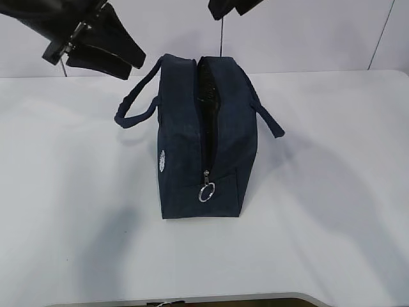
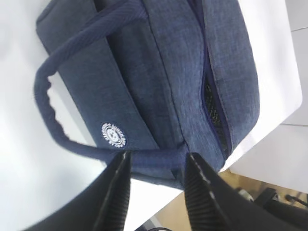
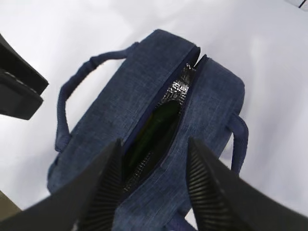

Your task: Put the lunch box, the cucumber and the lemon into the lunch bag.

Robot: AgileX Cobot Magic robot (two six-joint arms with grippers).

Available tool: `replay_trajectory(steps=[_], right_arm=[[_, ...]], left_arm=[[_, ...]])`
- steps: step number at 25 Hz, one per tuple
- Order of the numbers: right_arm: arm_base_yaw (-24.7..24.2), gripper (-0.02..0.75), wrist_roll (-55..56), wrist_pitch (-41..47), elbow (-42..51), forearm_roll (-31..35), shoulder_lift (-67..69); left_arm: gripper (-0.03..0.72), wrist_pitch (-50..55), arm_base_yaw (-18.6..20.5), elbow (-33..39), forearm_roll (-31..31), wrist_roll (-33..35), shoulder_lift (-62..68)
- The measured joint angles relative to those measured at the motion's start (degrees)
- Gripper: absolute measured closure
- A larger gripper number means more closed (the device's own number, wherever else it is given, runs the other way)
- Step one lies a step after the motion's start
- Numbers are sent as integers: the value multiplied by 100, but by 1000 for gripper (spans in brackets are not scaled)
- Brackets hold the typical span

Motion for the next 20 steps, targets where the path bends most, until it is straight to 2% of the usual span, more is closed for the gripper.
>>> replay_trajectory(steps=[4,11,17,20], right_arm=[[0,372,451,11,0,-26,-262],[0,372,580,21,113,-197,-749],[0,372,584,32,955,-556,-1567],[0,372,573,32,1429,-701,-1941]], left_arm=[[416,71,0,-241,662,-642,-43],[416,151,-57,-278,1441,-1054,-547],[419,209,-468,-278,2910,-1368,-1229],[420,257,-688,-278,3249,-1407,-1560]])
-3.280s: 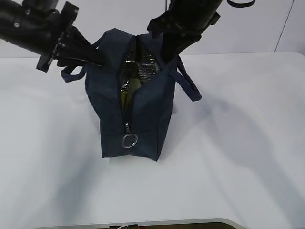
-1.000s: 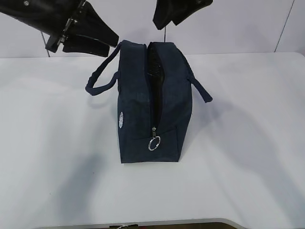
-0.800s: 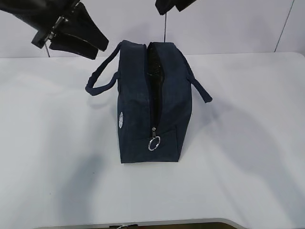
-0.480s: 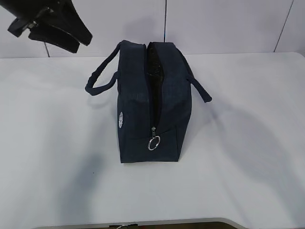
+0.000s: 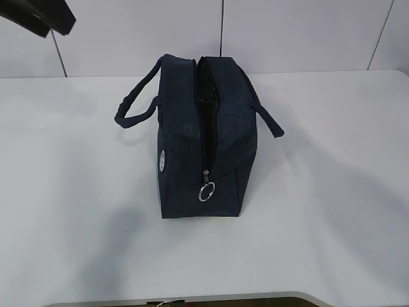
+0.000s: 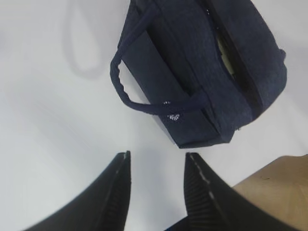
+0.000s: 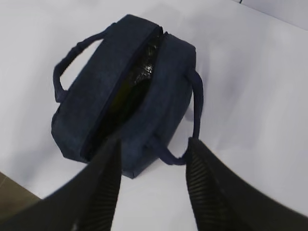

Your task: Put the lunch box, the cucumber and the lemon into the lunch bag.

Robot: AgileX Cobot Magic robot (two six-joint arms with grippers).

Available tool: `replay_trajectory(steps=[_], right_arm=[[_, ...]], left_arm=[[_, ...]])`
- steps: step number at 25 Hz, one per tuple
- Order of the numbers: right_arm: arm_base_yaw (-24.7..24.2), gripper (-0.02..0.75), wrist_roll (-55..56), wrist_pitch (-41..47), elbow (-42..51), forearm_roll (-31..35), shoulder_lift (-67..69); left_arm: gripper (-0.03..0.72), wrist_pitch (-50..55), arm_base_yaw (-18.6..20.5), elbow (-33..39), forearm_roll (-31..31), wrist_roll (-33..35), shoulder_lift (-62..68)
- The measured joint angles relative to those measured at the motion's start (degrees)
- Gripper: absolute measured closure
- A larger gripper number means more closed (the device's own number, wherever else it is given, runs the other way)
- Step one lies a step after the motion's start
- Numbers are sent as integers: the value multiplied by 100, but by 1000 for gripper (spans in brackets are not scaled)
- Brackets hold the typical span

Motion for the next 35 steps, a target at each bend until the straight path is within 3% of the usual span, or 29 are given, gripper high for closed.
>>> replay_trajectory(steps=[6,14,19,27,35], right_arm=[[0,372,0,-584,1338,-229,-919],[0,372,0,-3329,4126,-94,-2390],[0,372,0,-4532,5444,37,-2766],[12,410,0,-6616,6723,71,-2822],[538,479,0,-7282,7157,71,-2822]], left_arm=[[423,27,-191,323,338,-118,-712],[424,40,-191,1339,372,-381,-1925],[424,44,-191,1764,383,-394,-2626],[431,53,-191,2697,398,-242,-3769],[442,80,-191,3747,608,-196,-4973]])
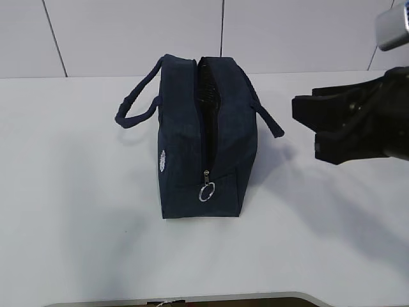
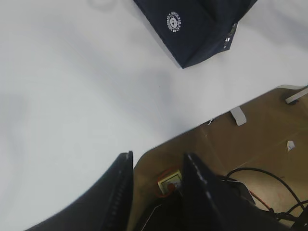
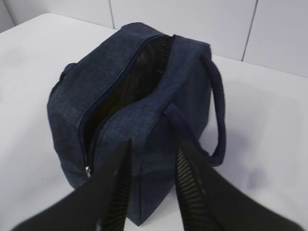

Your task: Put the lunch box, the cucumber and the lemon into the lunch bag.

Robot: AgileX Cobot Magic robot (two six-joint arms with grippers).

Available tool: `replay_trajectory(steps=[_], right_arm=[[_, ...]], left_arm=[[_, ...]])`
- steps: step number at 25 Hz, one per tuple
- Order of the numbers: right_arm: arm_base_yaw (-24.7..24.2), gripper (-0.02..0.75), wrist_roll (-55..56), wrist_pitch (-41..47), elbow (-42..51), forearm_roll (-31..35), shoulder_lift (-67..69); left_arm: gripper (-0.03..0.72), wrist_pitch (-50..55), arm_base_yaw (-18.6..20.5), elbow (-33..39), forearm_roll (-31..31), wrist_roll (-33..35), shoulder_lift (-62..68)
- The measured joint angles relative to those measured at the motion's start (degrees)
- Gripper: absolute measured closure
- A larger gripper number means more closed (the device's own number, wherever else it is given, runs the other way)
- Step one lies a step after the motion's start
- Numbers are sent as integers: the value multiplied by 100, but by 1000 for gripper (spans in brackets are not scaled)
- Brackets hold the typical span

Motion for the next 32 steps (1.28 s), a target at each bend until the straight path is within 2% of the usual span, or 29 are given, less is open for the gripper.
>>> replay_trajectory(steps=[9,20,27,32], right_arm=[[133,490,99,225,17,0,214],[567,491,176,-576,746,0,221],[582,491,682,-750,762,0,691],[582,491,720,-1257,762,0,1095]], left_arm=[[442,0,0,381,32,0,-805],[444,23,0,509,45,266,-1553],[445,81,0,549,45,301,-1962],[445,81,0,817,45,328,-2153]])
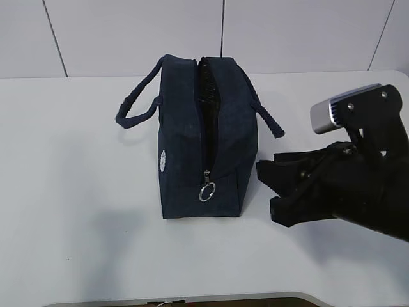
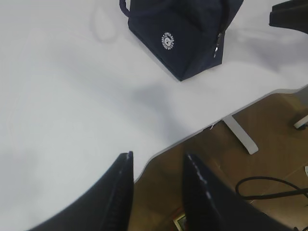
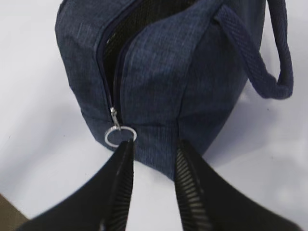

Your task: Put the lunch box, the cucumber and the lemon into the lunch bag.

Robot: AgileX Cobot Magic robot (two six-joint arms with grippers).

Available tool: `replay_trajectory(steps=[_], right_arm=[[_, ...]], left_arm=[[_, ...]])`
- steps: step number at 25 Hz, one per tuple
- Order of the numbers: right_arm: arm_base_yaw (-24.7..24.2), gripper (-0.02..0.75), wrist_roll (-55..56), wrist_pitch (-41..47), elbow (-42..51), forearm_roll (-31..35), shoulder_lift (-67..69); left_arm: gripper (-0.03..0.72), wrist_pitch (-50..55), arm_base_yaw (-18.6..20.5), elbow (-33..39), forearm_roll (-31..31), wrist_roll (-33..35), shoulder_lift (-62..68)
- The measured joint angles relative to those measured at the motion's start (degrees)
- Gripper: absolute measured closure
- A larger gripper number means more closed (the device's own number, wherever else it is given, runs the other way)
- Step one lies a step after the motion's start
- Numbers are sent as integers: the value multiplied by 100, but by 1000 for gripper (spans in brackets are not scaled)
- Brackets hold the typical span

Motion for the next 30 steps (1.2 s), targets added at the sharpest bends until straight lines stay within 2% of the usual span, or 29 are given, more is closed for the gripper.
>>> replay_trajectory(steps=[8,11,14,17,25,30], right_arm=[[0,491,266,-823,0,-83,607],[0,491,553,-1384,33,-610,998],[0,491,842,-2445,245,-1287,1304],[0,491,911,-3232,454,-1533,1589],[10,491,931,-3924,612,-2210,2341],[10,491,944,-4385,612,-2139,2881]], left_arm=[[445,0,0,230,0,4,-189],[445,0,0,249,0,4,-189],[445,0,0,257,0,4,-189],[445,0,0,257,0,4,-189],[446,0,0,257,0,4,-189],[446,0,0,257,0,4,-189]])
